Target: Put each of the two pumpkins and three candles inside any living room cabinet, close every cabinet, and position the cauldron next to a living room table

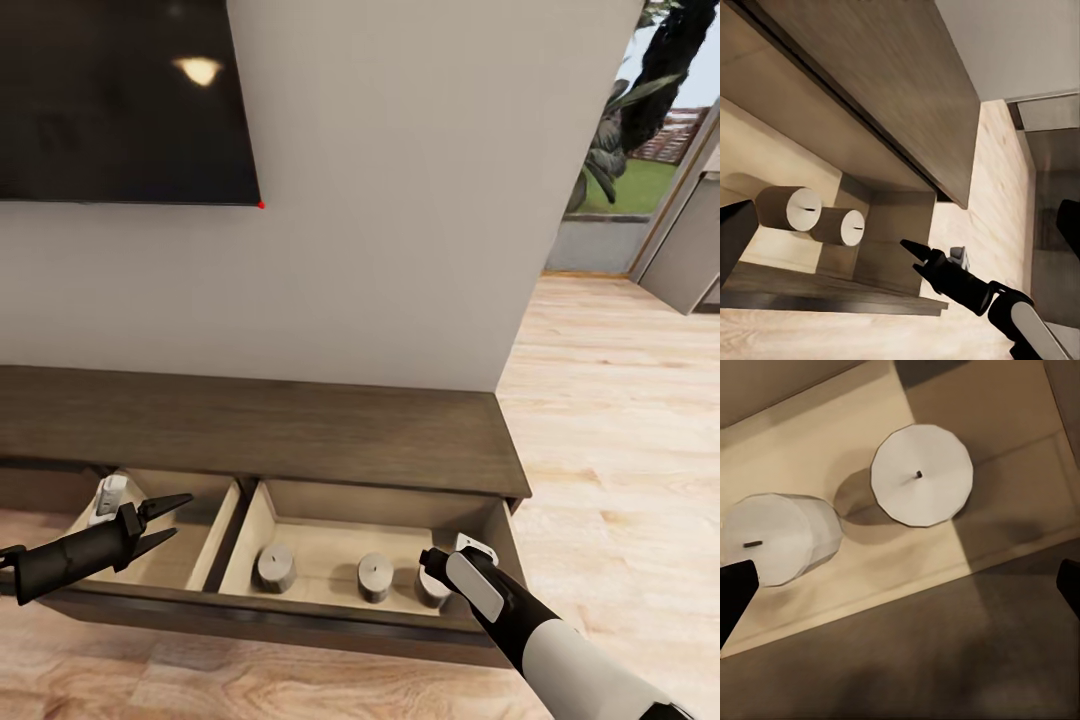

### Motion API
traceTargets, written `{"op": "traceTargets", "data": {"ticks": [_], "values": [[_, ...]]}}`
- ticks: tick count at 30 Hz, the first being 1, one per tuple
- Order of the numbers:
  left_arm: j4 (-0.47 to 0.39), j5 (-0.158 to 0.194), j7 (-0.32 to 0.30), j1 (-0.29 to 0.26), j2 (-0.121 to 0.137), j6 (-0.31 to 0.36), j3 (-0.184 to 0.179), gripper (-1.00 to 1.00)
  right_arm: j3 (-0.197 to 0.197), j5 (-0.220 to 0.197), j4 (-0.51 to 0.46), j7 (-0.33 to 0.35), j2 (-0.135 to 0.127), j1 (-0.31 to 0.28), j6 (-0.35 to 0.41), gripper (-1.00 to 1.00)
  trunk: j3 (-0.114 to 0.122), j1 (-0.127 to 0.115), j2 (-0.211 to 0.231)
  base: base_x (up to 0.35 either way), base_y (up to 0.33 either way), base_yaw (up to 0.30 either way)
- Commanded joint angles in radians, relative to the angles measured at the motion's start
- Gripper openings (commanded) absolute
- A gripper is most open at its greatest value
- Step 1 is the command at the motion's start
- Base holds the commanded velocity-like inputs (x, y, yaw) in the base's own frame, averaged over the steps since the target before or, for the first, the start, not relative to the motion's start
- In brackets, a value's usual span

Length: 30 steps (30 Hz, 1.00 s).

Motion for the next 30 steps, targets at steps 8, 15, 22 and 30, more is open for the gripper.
{"op": "traceTargets", "data": {"ticks": [8,15,22,30], "values": [[0.0,0.004,0.004,-0.001,0.0,0.004,0.0,1.0,0.007,-0.003,-0.002,-0.007,0.0,-0.001,0.002,1.0,0.024,-0.031,0.056,-0.069,0.02,0.0],[0.0,0.004,0.004,-0.001,0.0,0.004,0.0,1.0,0.007,0.0,-0.002,-0.007,0.001,-0.001,0.002,1.0,0.046,-0.058,0.105,-0.194,0.065,0.0],[0.0,0.004,0.004,-0.001,0.0,0.004,0.0,1.0,0.007,0.002,-0.002,-0.007,0.001,-0.001,0.002,1.0,0.068,-0.085,0.154,-0.258,0.042,0.0],[0.0,0.004,0.004,-0.001,0.0,0.004,-0.001,1.0,0.008,0.007,-0.002,-0.007,0.002,-0.001,0.003,1.0,0.093,-0.115,0.21,-0.317,0.094,0.0]]}}
